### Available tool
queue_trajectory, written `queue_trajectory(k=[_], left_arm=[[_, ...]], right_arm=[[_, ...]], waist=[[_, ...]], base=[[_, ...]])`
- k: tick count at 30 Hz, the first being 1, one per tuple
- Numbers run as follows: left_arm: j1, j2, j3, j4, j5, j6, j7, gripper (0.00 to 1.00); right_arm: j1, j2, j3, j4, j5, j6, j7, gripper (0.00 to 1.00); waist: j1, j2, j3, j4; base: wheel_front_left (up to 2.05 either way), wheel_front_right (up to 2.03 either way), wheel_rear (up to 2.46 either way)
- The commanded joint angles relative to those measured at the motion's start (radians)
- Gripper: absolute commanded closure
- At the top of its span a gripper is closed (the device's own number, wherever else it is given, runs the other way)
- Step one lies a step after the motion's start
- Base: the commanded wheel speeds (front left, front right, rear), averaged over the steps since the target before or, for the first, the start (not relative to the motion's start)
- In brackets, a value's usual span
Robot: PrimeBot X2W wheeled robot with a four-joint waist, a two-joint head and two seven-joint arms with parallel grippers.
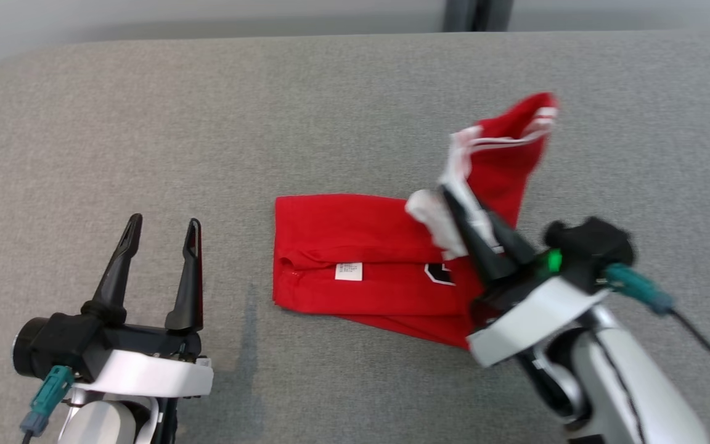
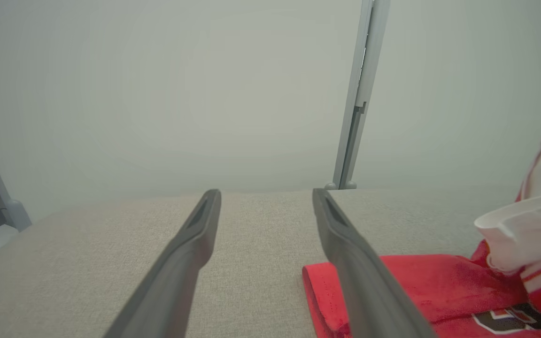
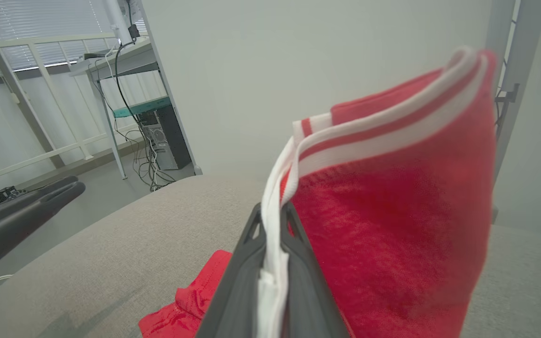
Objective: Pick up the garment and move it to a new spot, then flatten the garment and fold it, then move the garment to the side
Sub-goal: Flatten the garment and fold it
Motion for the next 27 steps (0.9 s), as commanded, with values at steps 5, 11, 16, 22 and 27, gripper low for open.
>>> queue_trajectory(k=[5, 11, 16, 22, 27], left_arm=[[-0.044, -0.021, -0.019, 0.033, -0.003, -0.025, -0.005, 0.00], [-0.078, -0.048, -0.038, 0.074, 0.004, -0.052, -0.006, 0.00], [-0.094, -0.068, -0.037, 0.092, 0.014, -0.073, -0.006, 0.00], [-0.104, -0.080, -0.023, 0.101, 0.027, -0.093, -0.007, 0.00], [-0.100, -0.085, -0.001, 0.110, 0.042, -0.104, -0.007, 0.00]], right_arm=[[-0.061, 0.062, 0.119, 0.124, 0.019, 0.000, -0.016, 1.00], [-0.121, 0.067, 0.225, 0.265, 0.116, 0.000, -0.087, 1.00], [-0.177, 0.068, 0.268, 0.386, 0.167, 0.000, -0.125, 1.00], [-0.225, 0.068, 0.328, 0.434, 0.220, 0.000, -0.165, 0.00], [-0.240, 0.067, 0.359, 0.397, 0.308, 0.000, -0.208, 0.00]], waist=[[0.0000, 0.0000, 0.027, 0.059], [0.0000, 0.0000, 0.050, 0.111], [0.0000, 0.0000, 0.065, 0.132], [0.0000, 0.0000, 0.073, 0.131], [0.0000, 0.0000, 0.066, 0.112]], base=[[0.00, 0.00, 0.00], [0.00, 0.00, 0.00], [0.00, 0.00, 0.00], [0.00, 0.00, 0.00], [0.00, 0.00, 0.00]])
